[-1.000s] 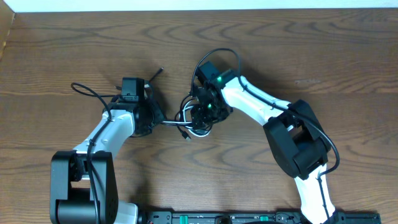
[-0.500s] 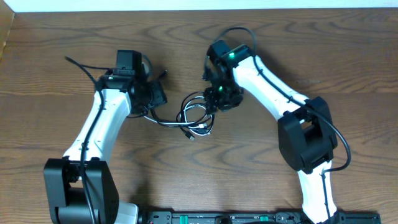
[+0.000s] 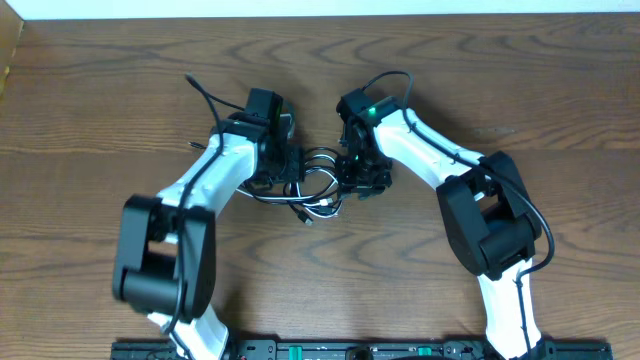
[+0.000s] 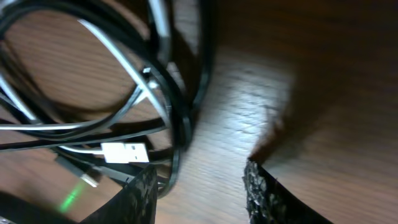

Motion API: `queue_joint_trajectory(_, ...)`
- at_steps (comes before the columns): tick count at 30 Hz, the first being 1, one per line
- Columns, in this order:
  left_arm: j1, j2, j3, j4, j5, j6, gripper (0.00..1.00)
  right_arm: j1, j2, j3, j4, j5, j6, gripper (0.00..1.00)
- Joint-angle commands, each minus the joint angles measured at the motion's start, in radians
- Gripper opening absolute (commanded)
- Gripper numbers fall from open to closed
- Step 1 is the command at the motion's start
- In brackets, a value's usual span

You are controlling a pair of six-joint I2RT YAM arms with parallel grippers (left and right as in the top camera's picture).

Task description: Untangle cables

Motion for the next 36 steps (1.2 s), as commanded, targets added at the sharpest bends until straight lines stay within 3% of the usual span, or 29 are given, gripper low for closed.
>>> queue_joint_trajectory(1,0.002,0.048,0.006,0.018,-0.003,0.022,0.58,0.014,0.005,-0.016,0.034,0.051,0.055,0.38)
queue_joint_trajectory(3,0.002,0.058,0.006,0.026,-0.003,0.022,0.54,0.021,0.005,-0.016,0.041,0.116,0.075,0.30)
queue_joint_trajectory(7,0.004,0.059,0.006,0.029,-0.015,0.021,0.19,0.048,0.005,-0.016,0.050,0.199,0.079,0.25)
queue_joint_trajectory(9,0.006,0.059,0.006,0.032,-0.055,0.006,0.10,0.058,0.005,-0.016,0.058,0.207,0.078,0.26)
queue_joint_trajectory(13,0.025,0.059,0.006,0.025,-0.176,-0.092,0.08,0.072,0.005,-0.016,0.084,0.208,0.078,0.27)
queue_joint_trajectory(19,0.087,0.059,0.006,-0.017,-0.183,-0.179,0.08,0.076,0.005,-0.016,0.134,0.208,0.078,0.30)
queue_joint_trajectory(30,0.116,0.059,0.006,-0.020,-0.106,-0.182,0.11,0.081,0.005,-0.016,0.158,0.218,0.077,0.35)
queue_joint_trajectory(36,0.116,0.059,0.006,-0.020,-0.103,-0.182,0.13,0.086,0.005,-0.016,0.101,0.372,0.077,0.36)
